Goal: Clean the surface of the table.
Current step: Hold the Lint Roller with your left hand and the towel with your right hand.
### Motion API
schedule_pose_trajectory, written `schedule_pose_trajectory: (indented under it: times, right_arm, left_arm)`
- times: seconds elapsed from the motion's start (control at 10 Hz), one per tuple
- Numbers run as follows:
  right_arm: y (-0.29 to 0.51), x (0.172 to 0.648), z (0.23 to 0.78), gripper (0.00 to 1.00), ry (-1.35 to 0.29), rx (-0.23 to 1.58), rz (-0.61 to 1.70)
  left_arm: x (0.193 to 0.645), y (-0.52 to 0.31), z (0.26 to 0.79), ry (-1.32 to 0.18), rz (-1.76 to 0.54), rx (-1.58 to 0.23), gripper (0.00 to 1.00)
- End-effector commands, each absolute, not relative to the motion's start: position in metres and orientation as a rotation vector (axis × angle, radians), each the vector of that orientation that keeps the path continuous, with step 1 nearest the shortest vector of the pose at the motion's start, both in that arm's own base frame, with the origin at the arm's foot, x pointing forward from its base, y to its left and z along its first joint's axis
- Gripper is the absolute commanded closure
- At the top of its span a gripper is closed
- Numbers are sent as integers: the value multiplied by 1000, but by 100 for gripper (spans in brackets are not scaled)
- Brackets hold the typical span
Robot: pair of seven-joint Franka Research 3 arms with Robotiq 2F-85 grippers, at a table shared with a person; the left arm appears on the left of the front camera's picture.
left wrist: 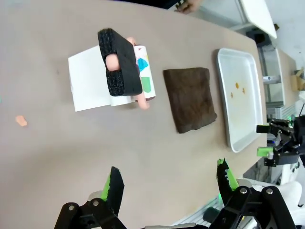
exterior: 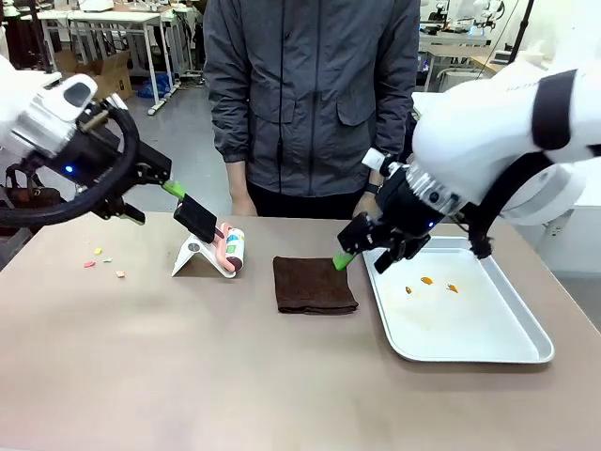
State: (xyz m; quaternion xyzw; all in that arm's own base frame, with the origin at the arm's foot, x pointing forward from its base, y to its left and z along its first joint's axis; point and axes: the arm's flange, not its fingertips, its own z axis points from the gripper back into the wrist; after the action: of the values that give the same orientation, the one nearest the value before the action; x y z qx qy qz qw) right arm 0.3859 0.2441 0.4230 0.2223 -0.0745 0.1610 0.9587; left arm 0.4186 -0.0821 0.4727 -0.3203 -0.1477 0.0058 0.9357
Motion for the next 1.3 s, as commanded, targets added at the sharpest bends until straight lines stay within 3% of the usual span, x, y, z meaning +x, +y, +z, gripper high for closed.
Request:
schedule_pose_trajectory:
  times: [0.0,0.2,0.7,0.8,0.9,1.2]
  right_arm:
    - [255,388,424,0,-160,378,325]
    - [244,387,429,0,-125,411,412]
    - [249,384,416,0,-130,411,366]
    - [264,398,418,0,-117,398,361]
    - [281,413,419,0,-100,360,272]
    - [329,459,407,0,-38,216,132]
  left_arm:
    - [423,-85,467,-285,59,-628,0]
    - [422,-85,463,-288,21,-649,0]
    - [424,-88,461,-288,33,-651,0]
    - [445,-96,460,-239,-31,-603,0]
    - [457,-96,460,-316,87,-582,0]
    - [482,-95,454,-296,45,-590,0]
